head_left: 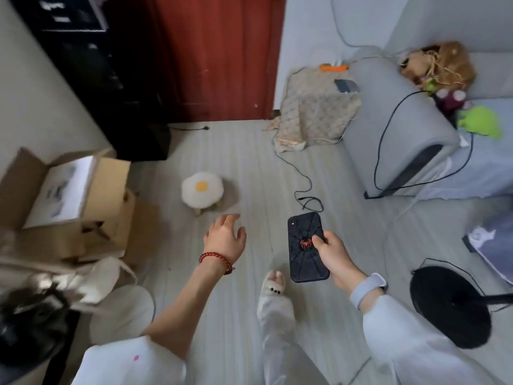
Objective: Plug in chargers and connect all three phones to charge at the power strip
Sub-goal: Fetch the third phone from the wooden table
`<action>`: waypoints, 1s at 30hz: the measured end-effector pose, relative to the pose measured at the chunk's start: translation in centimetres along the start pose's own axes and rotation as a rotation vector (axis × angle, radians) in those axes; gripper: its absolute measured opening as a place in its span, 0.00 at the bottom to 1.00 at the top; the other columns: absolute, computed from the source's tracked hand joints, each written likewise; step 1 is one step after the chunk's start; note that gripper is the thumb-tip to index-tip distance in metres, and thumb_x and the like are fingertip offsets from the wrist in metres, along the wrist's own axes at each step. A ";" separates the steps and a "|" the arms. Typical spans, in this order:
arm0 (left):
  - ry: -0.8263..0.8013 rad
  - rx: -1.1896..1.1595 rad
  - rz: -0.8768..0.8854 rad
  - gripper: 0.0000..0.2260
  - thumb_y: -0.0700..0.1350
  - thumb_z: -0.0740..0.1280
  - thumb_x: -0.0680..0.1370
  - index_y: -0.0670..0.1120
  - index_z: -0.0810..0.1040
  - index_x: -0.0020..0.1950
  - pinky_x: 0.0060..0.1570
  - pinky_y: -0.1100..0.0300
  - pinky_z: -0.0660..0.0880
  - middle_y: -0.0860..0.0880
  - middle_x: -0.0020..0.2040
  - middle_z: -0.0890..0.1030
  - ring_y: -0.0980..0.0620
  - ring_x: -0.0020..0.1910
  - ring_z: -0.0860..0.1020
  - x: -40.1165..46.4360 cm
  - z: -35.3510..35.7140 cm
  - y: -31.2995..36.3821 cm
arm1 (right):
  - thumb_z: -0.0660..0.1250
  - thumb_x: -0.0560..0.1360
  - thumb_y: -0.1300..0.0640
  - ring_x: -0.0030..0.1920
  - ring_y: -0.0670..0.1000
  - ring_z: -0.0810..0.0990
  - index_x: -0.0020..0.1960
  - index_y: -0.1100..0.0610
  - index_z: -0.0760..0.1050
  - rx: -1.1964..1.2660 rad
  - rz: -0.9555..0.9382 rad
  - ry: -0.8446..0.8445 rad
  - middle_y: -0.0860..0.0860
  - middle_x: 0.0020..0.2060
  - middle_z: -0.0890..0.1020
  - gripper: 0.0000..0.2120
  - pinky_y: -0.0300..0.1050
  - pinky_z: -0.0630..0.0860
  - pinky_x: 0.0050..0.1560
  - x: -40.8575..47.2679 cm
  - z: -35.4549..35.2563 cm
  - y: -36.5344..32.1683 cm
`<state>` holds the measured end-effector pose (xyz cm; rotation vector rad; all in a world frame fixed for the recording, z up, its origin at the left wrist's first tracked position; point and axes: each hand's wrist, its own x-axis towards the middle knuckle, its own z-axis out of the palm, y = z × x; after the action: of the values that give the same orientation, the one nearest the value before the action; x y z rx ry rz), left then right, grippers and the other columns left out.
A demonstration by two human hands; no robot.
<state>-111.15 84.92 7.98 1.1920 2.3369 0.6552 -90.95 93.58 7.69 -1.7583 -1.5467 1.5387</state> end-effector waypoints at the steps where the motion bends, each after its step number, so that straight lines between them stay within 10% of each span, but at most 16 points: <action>1: -0.016 -0.002 0.020 0.18 0.46 0.59 0.76 0.46 0.69 0.65 0.62 0.47 0.65 0.43 0.66 0.71 0.42 0.65 0.67 3.0 0.3 0.9 | 0.56 0.79 0.56 0.53 0.60 0.77 0.55 0.63 0.70 0.006 0.010 0.014 0.62 0.53 0.77 0.12 0.55 0.74 0.55 2.4 -0.2 -1.0; 8: -0.101 -0.009 0.083 0.18 0.44 0.59 0.76 0.44 0.68 0.65 0.64 0.49 0.66 0.41 0.65 0.71 0.42 0.65 0.68 24.0 0.7 8.3 | 0.57 0.78 0.57 0.43 0.53 0.75 0.42 0.56 0.69 0.065 0.034 0.051 0.51 0.39 0.76 0.08 0.45 0.70 0.40 20.7 -1.8 -10.6; 19: -0.114 -0.054 0.138 0.17 0.45 0.59 0.76 0.45 0.69 0.65 0.65 0.48 0.66 0.43 0.66 0.71 0.44 0.65 0.68 52.0 0.7 17.1 | 0.57 0.78 0.58 0.53 0.58 0.76 0.54 0.62 0.71 0.079 0.006 0.101 0.58 0.51 0.77 0.09 0.54 0.73 0.57 44.7 -5.3 -25.8; 30: -0.260 -0.104 0.152 0.15 0.44 0.59 0.77 0.44 0.70 0.63 0.63 0.53 0.68 0.42 0.65 0.72 0.44 0.63 0.70 82.3 4.2 28.2 | 0.57 0.78 0.60 0.50 0.56 0.75 0.54 0.61 0.69 0.081 0.040 0.190 0.58 0.50 0.76 0.07 0.49 0.72 0.49 70.9 -10.8 -40.4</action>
<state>-135.24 168.59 7.79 1.3306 1.9894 0.6230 -114.13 172.59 9.38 -1.8402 -1.3480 1.3866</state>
